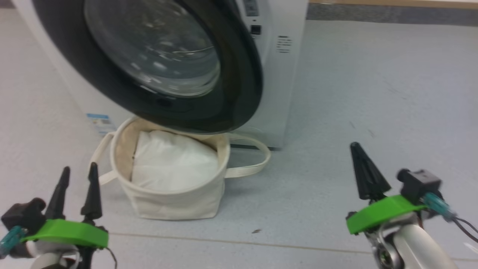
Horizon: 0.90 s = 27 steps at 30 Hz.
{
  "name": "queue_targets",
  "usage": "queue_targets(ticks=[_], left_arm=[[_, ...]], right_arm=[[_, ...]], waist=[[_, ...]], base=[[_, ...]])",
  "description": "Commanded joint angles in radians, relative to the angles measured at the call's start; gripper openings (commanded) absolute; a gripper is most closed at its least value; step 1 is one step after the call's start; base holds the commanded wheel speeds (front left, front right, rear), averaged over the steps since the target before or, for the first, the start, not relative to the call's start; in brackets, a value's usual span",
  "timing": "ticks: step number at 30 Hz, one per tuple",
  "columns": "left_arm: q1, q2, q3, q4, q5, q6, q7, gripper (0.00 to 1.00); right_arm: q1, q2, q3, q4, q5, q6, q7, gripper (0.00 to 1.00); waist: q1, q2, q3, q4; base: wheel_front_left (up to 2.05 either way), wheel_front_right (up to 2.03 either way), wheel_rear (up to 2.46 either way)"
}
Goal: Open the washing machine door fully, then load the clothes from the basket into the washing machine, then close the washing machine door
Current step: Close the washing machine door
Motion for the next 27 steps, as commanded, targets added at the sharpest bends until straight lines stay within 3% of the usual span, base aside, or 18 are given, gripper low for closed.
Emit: queue_targets(ticks=[1, 8, 16, 27], left_arm=[[-0.054, 0.016, 0.027, -0.034, -0.005, -0.006, -0.012, 1.0], [-0.093, -0.023, -0.074, -0.021, -0.011, -0.006, -0.012, 1.0], [-0.135, -0.051, -0.134, -0.011, -0.025, -0.006, -0.012, 1.0], [-0.179, -0.074, -0.146, -0.039, -0.037, -0.006, -0.012, 1.0]], right_arm=[[-0.055, -0.008, 0.032, -0.004, -0.005, 0.001, -0.005, 0.0], [-0.214, 0.006, 0.115, 0.182, 0.019, 0.001, -0.005, 0.0], [-0.38, -0.016, 0.135, 0.332, 0.04, 0.001, -0.005, 0.0], [-0.526, -0.075, 0.141, 0.408, 0.06, 0.001, -0.005, 0.0]], waist=[[0.0, 0.0, 0.001, 0.033], [0.0, 0.0, 0.03, 0.172], [0.0, 0.0, 0.113, 0.313], [0.0, 0.0, 0.221, 0.39]], base=[[0.0, 0.0, 0.0], [0.0, 0.0, 0.0], [0.0, 0.0, 0.0], [0.0, 0.0, 0.0]])
